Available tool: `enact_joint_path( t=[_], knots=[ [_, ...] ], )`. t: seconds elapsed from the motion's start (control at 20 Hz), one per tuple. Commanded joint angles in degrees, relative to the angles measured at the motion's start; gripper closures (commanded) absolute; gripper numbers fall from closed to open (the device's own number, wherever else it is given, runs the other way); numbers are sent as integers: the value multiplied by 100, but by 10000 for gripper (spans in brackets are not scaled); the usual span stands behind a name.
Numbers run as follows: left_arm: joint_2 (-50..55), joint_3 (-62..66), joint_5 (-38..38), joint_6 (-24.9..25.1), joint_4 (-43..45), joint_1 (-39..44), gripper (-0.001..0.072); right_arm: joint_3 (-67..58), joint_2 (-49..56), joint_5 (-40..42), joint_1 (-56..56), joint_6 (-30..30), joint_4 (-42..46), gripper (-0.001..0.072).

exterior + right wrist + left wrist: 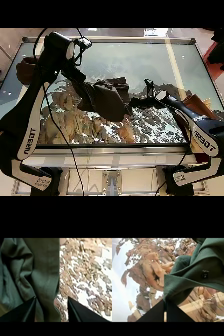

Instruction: Fold the shirts.

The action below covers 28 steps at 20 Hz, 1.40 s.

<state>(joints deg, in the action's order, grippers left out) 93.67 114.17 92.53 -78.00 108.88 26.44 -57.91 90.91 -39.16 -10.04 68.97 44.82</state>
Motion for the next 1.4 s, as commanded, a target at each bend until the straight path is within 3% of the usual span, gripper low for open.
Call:
enact_joint_path(
  t=[0.0, 0.2, 0.25, 0.4, 0.55, 0.8, 1.05, 1.25, 1.35],
  knots=[
    [-4, -2, -59, -2, 4, -4, 697, 0, 160, -136, -4, -52, -269, 267],
    [-4, -2, -109, -2, 4, -4, 697, -2, 195, -212, -4, -470, -780, 350],
    [-4, -2, -133, -2, 4, -4, 697, -2, 195, -205, -4, -479, -857, 404],
    [-4, -2, -175, -2, 11, -4, 697, -11, 195, -175, -4, -551, -892, 683],
    [-4, 2, -525, 111, 291, -4, 697, -149, 92, -223, 105, -608, -953, 684],
    [-273, 70, -520, -46, 2295, -87, 697, -1130, -1346, -1191, 1130, -319, -2, 685],
    [-1211, 70, 240, -44, 2334, -535, 698, -2096, -3451, -2420, 2238, -219, 470, 686],
    [-2094, 70, 479, -55, 1908, -531, 698, -2559, -4649, -2485, 2339, 48, 1060, 687],
    [-2297, 68, 518, -291, 1364, -533, 698, -2594, -4830, -2413, 2339, 243, 1300, 686]
  ],
)
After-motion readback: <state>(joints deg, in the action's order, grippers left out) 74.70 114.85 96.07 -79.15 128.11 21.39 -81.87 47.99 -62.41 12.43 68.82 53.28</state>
